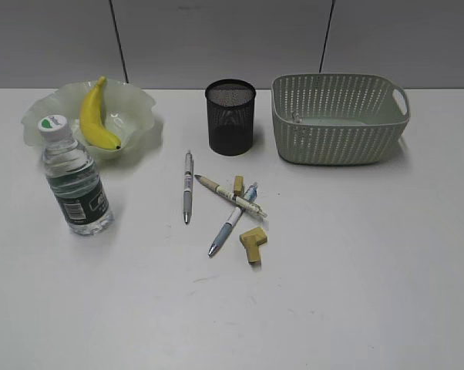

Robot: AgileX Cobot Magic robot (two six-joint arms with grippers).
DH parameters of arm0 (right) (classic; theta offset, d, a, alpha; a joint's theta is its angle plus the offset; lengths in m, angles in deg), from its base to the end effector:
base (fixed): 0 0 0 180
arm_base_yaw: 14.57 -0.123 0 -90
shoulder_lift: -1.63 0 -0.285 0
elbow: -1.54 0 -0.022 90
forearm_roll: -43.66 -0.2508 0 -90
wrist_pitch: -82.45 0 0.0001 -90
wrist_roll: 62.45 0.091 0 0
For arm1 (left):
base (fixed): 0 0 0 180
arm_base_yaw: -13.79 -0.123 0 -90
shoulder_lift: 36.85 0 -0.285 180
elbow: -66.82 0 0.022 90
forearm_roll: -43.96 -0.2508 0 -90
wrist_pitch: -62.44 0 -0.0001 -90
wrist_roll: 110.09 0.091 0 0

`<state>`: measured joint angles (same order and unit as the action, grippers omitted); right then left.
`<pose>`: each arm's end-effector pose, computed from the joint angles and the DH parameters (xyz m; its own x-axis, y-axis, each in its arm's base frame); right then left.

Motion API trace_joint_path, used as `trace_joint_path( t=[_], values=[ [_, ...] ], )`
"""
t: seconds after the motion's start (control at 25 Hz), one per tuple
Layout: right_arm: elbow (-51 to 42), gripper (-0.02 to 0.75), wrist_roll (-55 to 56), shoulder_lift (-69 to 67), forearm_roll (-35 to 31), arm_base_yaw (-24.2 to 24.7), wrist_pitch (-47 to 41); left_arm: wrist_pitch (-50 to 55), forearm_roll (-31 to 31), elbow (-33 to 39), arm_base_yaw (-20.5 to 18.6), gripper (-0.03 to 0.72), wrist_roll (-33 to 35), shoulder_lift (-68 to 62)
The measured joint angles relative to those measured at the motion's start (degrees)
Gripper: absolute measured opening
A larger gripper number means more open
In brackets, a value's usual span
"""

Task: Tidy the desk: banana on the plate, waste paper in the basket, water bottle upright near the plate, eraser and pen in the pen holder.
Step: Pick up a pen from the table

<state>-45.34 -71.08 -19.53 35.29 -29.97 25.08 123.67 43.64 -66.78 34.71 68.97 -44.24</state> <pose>0.0283 0.0194 0.2880 -0.5277 -0.2188 -0.8208 -0.3989 0.9169 0.0120 -0.0100 0.0043 0.2870 -0.3999 0.1382 -0.9061 0.3475 0.9376 -0.0104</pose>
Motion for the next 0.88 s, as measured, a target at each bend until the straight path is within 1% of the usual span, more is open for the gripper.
trace_joint_path(
  t=[0.12,0.36,0.48,0.64,0.88],
  values=[
    [0.9,0.573,-0.5,-4.4,-0.1,0.0,3.8,-0.4,-0.2,0.0,0.0,0.448,0.0,0.0],
    [1.3,0.573,-1.0,-13.0,-0.1,0.0,14.6,-0.4,-0.3,0.0,0.0,0.445,0.0,0.0],
    [1.3,0.573,-1.2,-17.3,-0.1,0.0,18.3,-0.4,-0.3,0.0,0.0,0.445,0.0,0.0],
    [1.4,0.573,-2.5,-23.4,-0.2,0.0,20.7,-0.4,-0.3,0.0,0.0,0.444,0.0,0.0],
    [4.1,0.573,-14.4,-36.1,-5.2,0.0,21.7,-0.4,-0.3,0.0,0.0,0.444,0.0,0.0]
  ],
)
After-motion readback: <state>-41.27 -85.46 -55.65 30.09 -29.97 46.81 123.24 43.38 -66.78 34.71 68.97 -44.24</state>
